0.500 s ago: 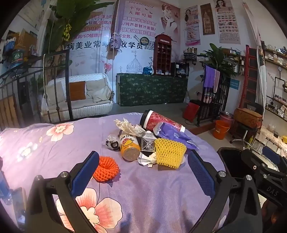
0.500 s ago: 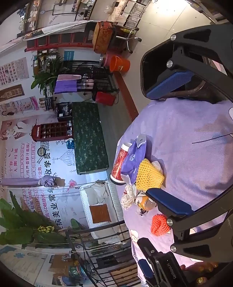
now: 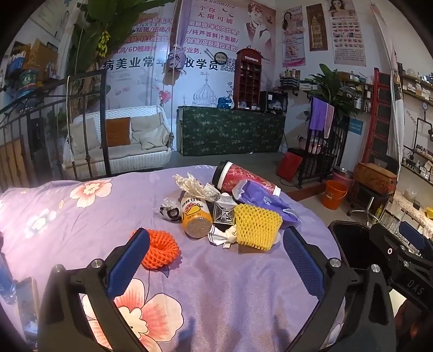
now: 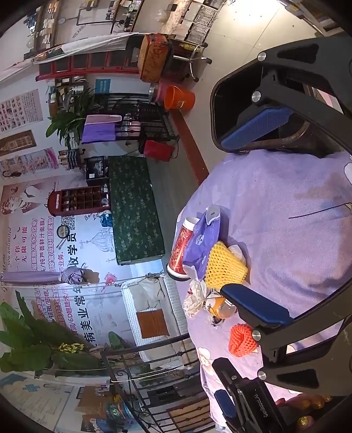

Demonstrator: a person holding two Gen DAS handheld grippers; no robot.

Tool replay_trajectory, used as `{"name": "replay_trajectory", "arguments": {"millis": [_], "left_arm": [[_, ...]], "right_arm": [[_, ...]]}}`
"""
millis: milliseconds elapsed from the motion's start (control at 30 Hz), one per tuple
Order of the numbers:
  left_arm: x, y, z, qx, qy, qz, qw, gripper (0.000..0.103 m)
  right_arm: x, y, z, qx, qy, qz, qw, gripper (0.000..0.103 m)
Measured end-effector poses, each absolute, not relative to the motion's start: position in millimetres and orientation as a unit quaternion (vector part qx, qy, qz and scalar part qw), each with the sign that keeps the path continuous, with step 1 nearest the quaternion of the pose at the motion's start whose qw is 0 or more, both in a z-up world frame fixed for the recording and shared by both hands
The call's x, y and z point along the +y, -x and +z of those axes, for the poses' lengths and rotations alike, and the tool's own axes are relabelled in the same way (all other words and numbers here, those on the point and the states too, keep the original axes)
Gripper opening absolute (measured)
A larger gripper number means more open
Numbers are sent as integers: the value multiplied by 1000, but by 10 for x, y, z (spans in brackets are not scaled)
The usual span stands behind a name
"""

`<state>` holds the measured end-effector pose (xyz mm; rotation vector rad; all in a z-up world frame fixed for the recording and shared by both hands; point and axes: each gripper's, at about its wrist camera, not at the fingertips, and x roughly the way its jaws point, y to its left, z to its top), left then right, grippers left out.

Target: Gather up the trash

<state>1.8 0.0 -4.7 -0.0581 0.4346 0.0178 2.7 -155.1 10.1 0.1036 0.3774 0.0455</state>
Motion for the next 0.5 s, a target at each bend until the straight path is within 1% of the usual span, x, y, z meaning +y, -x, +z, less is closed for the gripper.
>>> {"name": "replay_trajectory", "arguments": {"millis": [500], "left_arm": [[39,-32,-66,230,36,10,973,97]], "right_arm": [[-1533,-22,71,188,-52,23,980,98]]}}
